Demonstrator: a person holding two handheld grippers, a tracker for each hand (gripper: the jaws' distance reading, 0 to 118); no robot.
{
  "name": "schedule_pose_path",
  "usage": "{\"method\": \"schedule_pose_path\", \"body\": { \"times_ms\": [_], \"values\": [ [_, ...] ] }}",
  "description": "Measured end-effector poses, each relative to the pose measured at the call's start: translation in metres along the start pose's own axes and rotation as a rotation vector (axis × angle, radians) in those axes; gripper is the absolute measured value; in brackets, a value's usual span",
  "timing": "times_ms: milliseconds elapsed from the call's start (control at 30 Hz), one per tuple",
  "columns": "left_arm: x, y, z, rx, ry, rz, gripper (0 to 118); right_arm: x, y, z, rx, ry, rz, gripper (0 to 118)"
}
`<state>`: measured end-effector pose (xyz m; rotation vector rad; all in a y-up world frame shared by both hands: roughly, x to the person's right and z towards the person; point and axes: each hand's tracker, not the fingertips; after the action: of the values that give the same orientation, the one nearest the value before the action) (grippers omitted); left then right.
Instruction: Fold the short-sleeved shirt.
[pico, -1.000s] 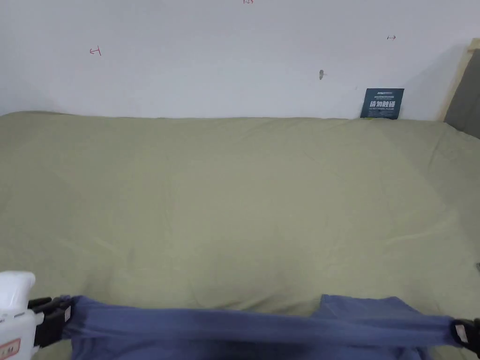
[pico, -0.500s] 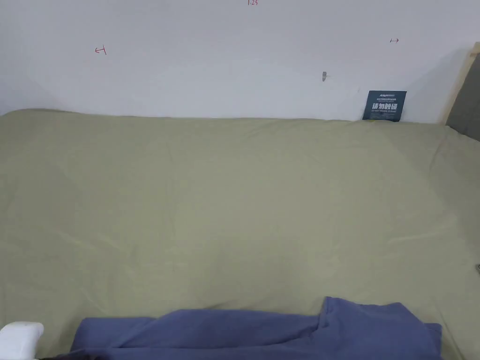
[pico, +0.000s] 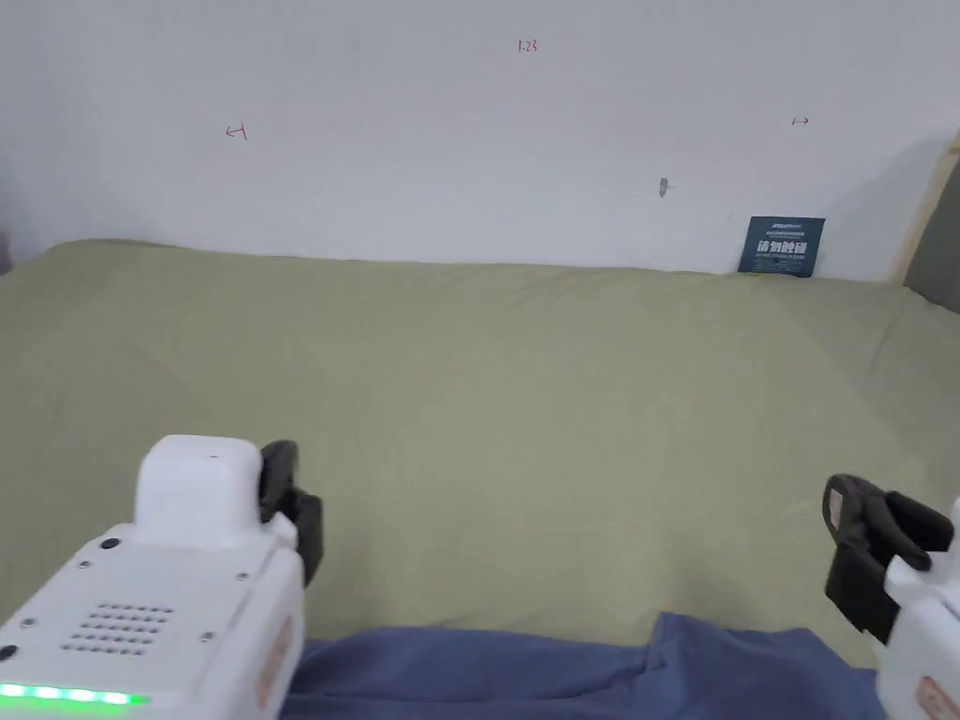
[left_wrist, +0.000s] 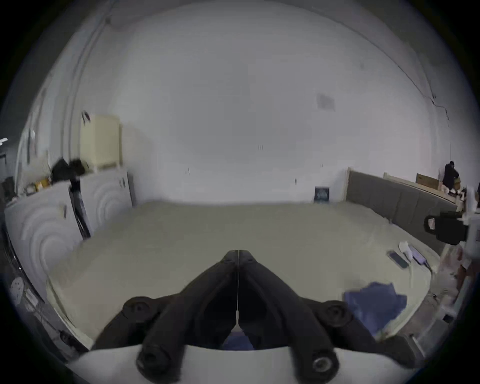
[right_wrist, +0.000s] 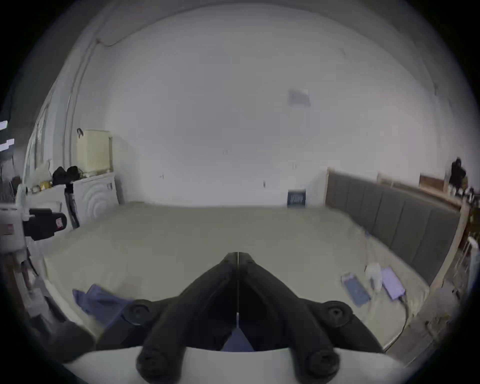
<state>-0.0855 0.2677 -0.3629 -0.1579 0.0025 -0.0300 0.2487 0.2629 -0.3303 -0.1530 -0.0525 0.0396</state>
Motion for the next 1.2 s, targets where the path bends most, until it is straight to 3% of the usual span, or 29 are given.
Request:
{"method": "schedule_pose_path", "body": {
  "times_ms": [67, 400, 467, 633, 800, 933, 1100, 1133, 1167, 1200],
  "values": [
    [0.016, 0.000, 0.005, 0.017, 0.014, -0.040, 0, -0.019, 0.004, 0.007, 0.058, -0.029, 0.055, 1],
    [-0.002, -0.003, 0.012, 0.029, 0.066, -0.070, 0, -0.041, 0.005, 0.008, 0.086, -0.013, 0.005, 1],
    [-0.028, -0.001, 0.005, -0.049, 0.012, -0.001, 0, -0.044, 0.007, 0.008, 0.087, -0.008, -0.002, 1],
    [-0.113, -0.024, -0.049, -0.437, -0.108, 0.296, 0, -0.053, 0.005, 0.008, 0.090, -0.009, -0.005, 1],
    [-0.195, -0.100, -0.103, -0.825, -0.173, 0.503, 0, -0.060, -0.002, 0.003, 0.046, 0.004, -0.007, 1],
    [-0.224, -0.137, -0.116, -0.943, -0.245, 0.575, 0, -0.062, -0.007, -0.001, 0.025, -0.003, -0.008, 1],
    [-0.243, -0.148, -0.125, -0.934, -0.365, 0.670, 0, -0.062, -0.009, -0.004, 0.004, -0.028, 0.007, 1],
    [-0.246, -0.151, -0.129, -0.948, -0.421, 0.728, 3, -0.062, -0.010, -0.005, -0.004, -0.036, 0.009, 1],
    [-0.246, -0.154, -0.132, -0.961, -0.452, 0.780, 26, -0.062, -0.010, -0.007, -0.008, -0.039, 0.009, 1],
    [-0.247, -0.157, -0.136, -0.957, -0.495, 0.800, 83, -0.062, -0.010, -0.008, -0.014, -0.044, 0.006, 1]
  ]
}}
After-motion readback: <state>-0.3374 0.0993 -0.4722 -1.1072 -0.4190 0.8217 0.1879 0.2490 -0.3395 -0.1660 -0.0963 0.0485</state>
